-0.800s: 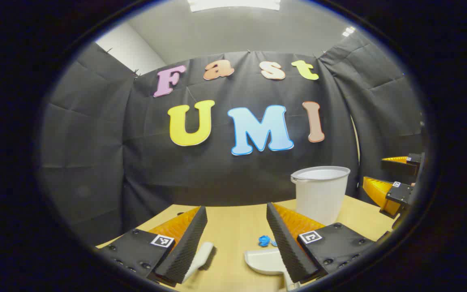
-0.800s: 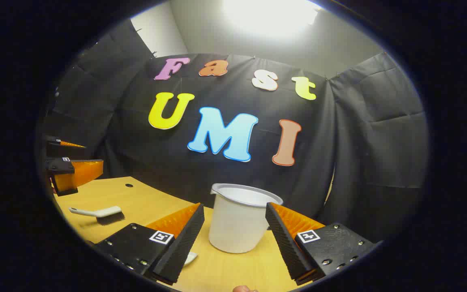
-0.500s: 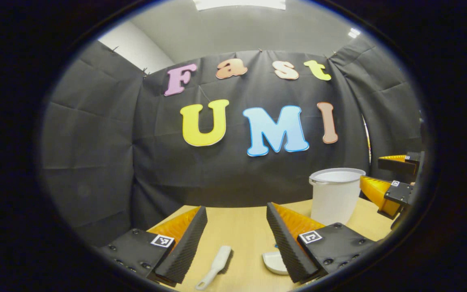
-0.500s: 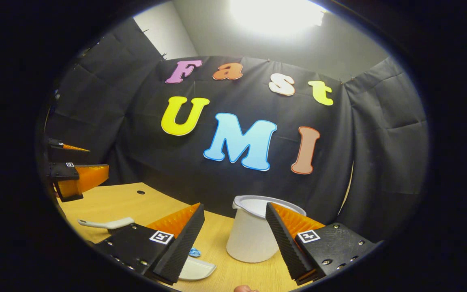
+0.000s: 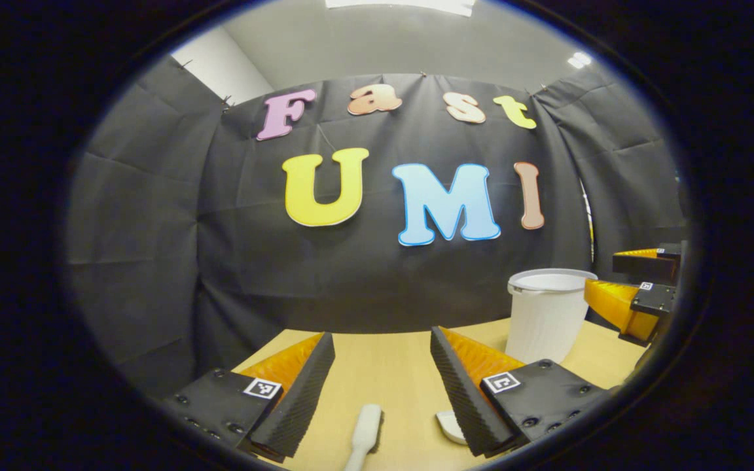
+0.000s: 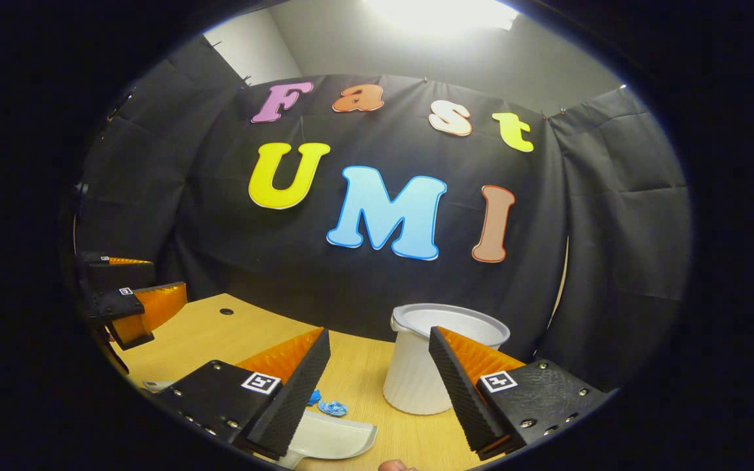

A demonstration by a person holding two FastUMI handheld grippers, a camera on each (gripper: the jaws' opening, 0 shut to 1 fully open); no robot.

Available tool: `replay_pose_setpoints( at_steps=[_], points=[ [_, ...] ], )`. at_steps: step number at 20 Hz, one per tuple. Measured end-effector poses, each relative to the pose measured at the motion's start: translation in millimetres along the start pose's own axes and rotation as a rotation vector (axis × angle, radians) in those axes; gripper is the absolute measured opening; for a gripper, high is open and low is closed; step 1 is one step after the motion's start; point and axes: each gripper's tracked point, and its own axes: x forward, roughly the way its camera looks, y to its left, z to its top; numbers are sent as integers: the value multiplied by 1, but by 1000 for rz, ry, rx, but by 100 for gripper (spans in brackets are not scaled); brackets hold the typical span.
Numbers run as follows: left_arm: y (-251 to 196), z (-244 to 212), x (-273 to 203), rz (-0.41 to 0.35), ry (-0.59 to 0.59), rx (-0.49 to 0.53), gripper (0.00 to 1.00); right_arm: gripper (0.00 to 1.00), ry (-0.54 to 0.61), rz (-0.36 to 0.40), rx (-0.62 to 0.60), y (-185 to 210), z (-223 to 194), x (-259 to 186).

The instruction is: Pick up the small broom and dustpan from the desktop, sweep the trash into the dustpan with the broom, and then empty the trash into the garbage bin.

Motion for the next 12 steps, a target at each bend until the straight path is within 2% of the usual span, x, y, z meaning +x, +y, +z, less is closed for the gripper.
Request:
replay_pose_setpoints(
  at_steps=[2,4,5,9,11,12],
  points=[
    [7,-9,8,-36,15,32,100,95,50,-20,20,7,-12,-1],
    [14,-20,14,-56,31,50,91,95,104,-27,28,15,-25,-3],
    [16,-31,14,-67,54,47,100,95,135,-31,32,16,-34,-5],
    [17,-82,11,-116,184,34,100,95,238,-16,23,29,-61,-13],
    [18,-104,9,-132,250,24,96,95,285,-4,42,37,-74,-19],
    [19,-114,8,-132,279,27,100,95,312,5,60,43,-81,-22]
  ],
)
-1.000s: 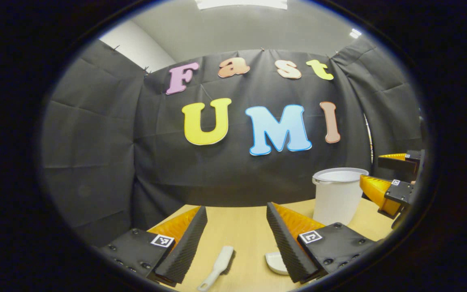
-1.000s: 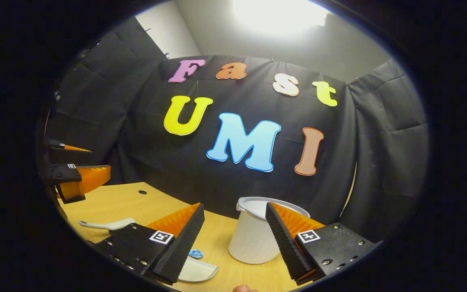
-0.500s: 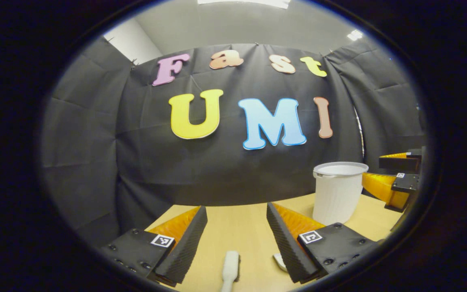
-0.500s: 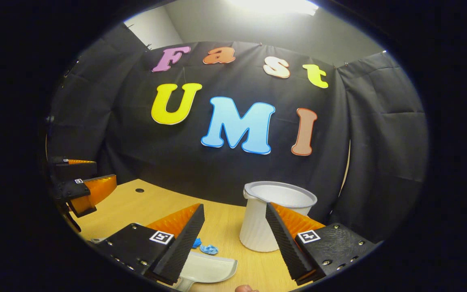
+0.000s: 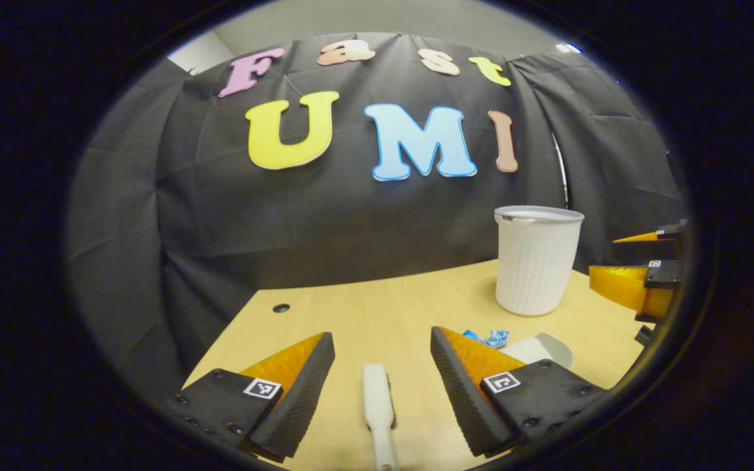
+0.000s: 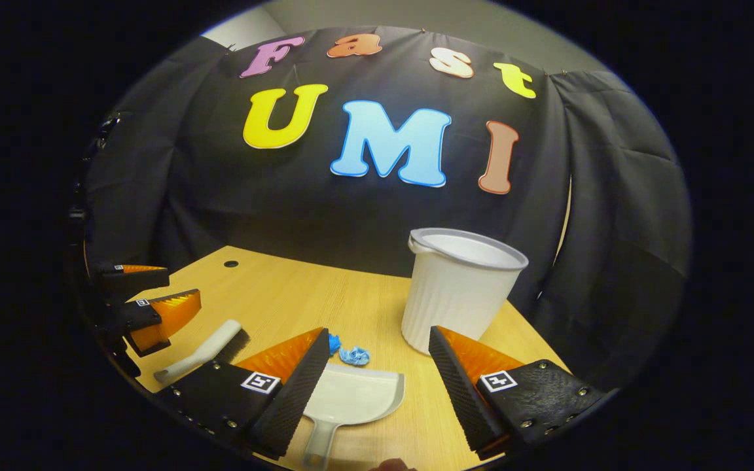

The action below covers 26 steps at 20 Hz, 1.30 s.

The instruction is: Pick up the small broom and dustpan from the desktop, sweep the trash into the dustpan with the broom, and then empty the trash into the garbage bin.

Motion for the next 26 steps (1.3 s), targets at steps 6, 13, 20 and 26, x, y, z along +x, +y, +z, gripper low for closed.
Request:
replay_pose_setpoints(
  at_steps=[6,13,20,26],
  points=[
    [-10,-53,13,-65,176,21,96,95,163,12,76,16,-49,-1],
    [4,-107,25,-59,355,-7,100,95,375,14,84,26,-107,-5],
    [7,-155,34,-66,531,-37,97,95,603,35,137,45,-168,-2],
    [2,-173,50,-94,613,-34,100,96,713,64,124,55,-198,14]
  ],
)
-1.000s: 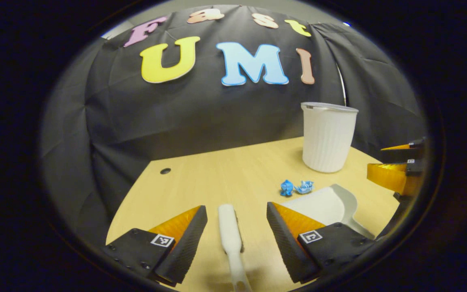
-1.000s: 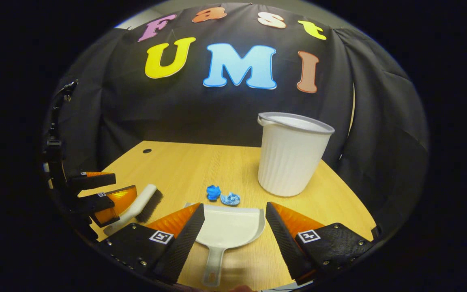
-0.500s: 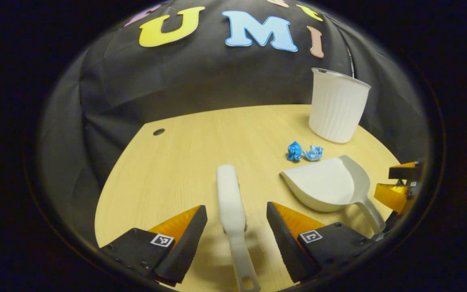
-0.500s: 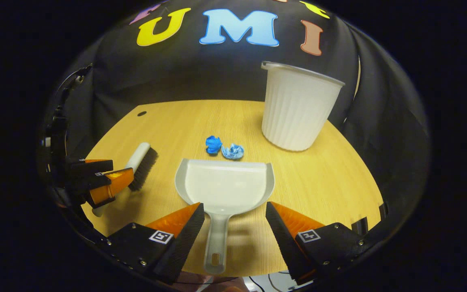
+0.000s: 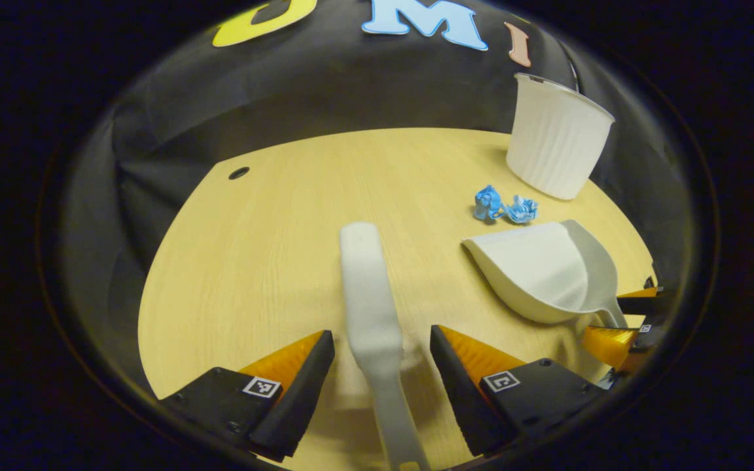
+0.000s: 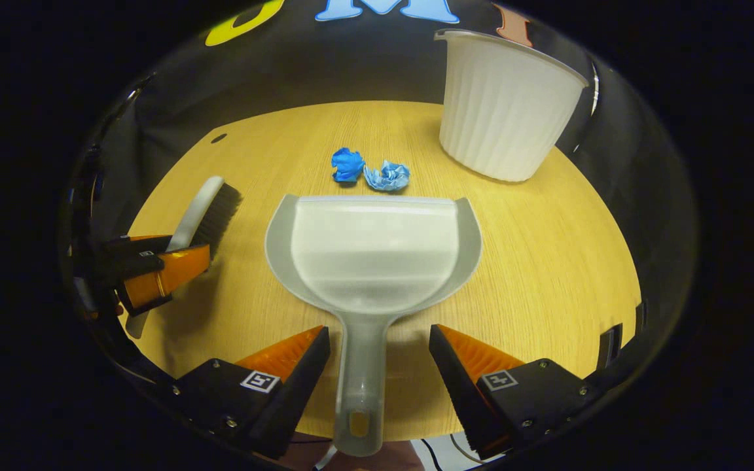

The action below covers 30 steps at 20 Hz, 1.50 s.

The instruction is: Pick up the small broom and dustpan from the desktop, sweep the trash into the dustpan with the broom, and then empty the trash into the garbage bin.

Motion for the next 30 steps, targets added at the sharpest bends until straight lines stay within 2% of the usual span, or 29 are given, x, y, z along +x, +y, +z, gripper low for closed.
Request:
replay_pose_setpoints(
  at_steps=[3,6,8,9,10,11,12,13,14,15,16,17,18,19,20,26,27,28,29,30],
  points=[
    [2,0,4,3,13,4,87,95,20,1,0,1,0,9],
    [5,1,8,10,21,10,77,84,33,0,-10,0,3,17],
    [6,0,9,18,28,11,64,78,33,-1,-19,0,5,17],
    [5,0,10,16,30,14,62,76,30,-4,-25,0,4,19],
    [8,-2,10,25,33,14,59,67,31,-7,-35,-1,4,20],
    [8,-1,11,29,37,15,56,67,29,-12,-44,-2,2,19],
    [8,-2,11,31,42,14,53,58,29,-12,-57,-2,3,19],
    [10,-1,12,35,43,11,56,61,30,-7,-67,-1,3,20],
    [8,-1,13,34,45,16,54,54,27,-20,-66,-4,3,24],
    [8,0,13,32,45,19,52,41,23,-19,-69,-3,3,22],
    [8,0,12,28,47,23,52,37,28,-13,-68,-4,2,21],
    [7,1,15,25,45,26,50,37,27,-8,-63,-3,1,20],
    [7,1,16,20,48,30,52,35,28,-2,-67,-4,2,21],
    [7,2,17,15,49,35,46,35,27,0,-77,-5,1,21],
    [7,3,17,11,52,39,49,35,27,3,-82,-6,2,20],
    [6,20,31,-31,79,39,46,35,32,44,-134,-20,-1,18],
    [7,26,34,-33,80,47,51,35,34,51,-150,-23,-2,17],
    [7,31,38,-38,80,55,51,35,38,60,-167,-27,-2,16],
    [5,37,42,-44,80,66,46,35,40,69,-183,-30,-1,16],
    [2,42,47,-52,79,84,51,35,43,77,-202,-34,-1,16]
  ],
)
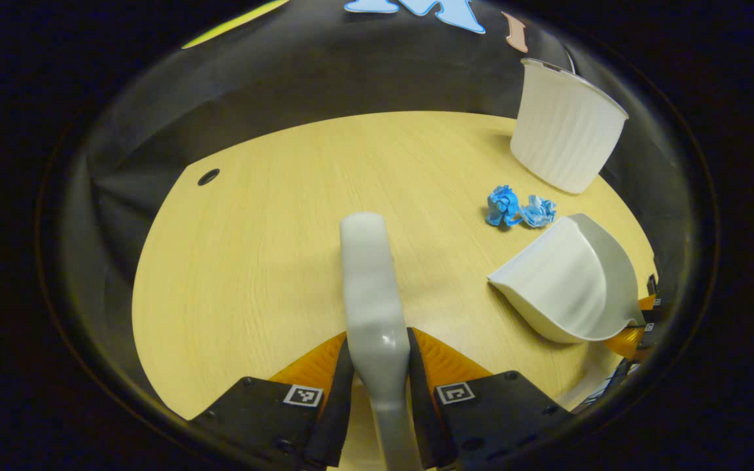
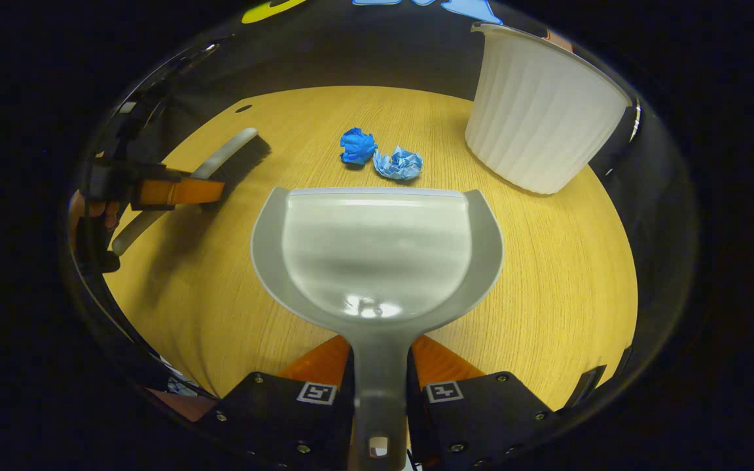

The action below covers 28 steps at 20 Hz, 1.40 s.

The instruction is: Pick up the small broom and dustpan from the desktop, sweep the trash into the dustpan with the broom, and then empty the trash into the garbage bin.

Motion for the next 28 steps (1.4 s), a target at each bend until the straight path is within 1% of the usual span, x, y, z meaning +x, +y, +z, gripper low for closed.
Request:
replay_pose_setpoints(
  at_steps=[4,5,7,8,11,14,17,19,20,22,23,25,26,27,28],
  points=[
    [-12,24,19,-29,-5,98,49,35,12,36,-62,-15,-2,-3],
    [-17,32,23,-40,-7,118,46,35,12,43,-71,-18,-1,-2],
    [-23,44,34,-57,-9,163,46,35,18,56,-79,-23,-1,-2],
    [-27,51,38,-67,-12,185,51,35,20,65,-81,-25,1,-2],
    [-40,70,52,-99,-16,255,46,35,30,100,-71,-27,2,-2],
    [-59,84,62,-130,-16,352,51,35,26,119,-74,-31,4,-1],
    [-81,92,64,-200,-5,432,46,35,22,125,-91,-35,4,-1],
    [-95,97,62,-256,5,490,48,35,23,130,-92,-36,5,0],
    [-101,97,61,-288,13,521,46,35,22,133,-96,-36,5,0],
    [-107,99,61,-348,26,588,51,35,24,132,-108,-32,10,-2],
    [-109,102,59,-368,27,613,46,35,23,131,-107,-30,11,-6],
    [-115,103,50,-417,42,625,51,35,21,125,-105,-28,14,-8],
    [-118,102,45,-441,49,621,51,35,19,123,-111,-28,17,-11],
    [-120,102,40,-463,56,617,48,35,16,121,-115,-29,21,-12],
    [-122,102,34,-482,66,612,49,35,13,120,-118,-29,25,-15]
  ],
)
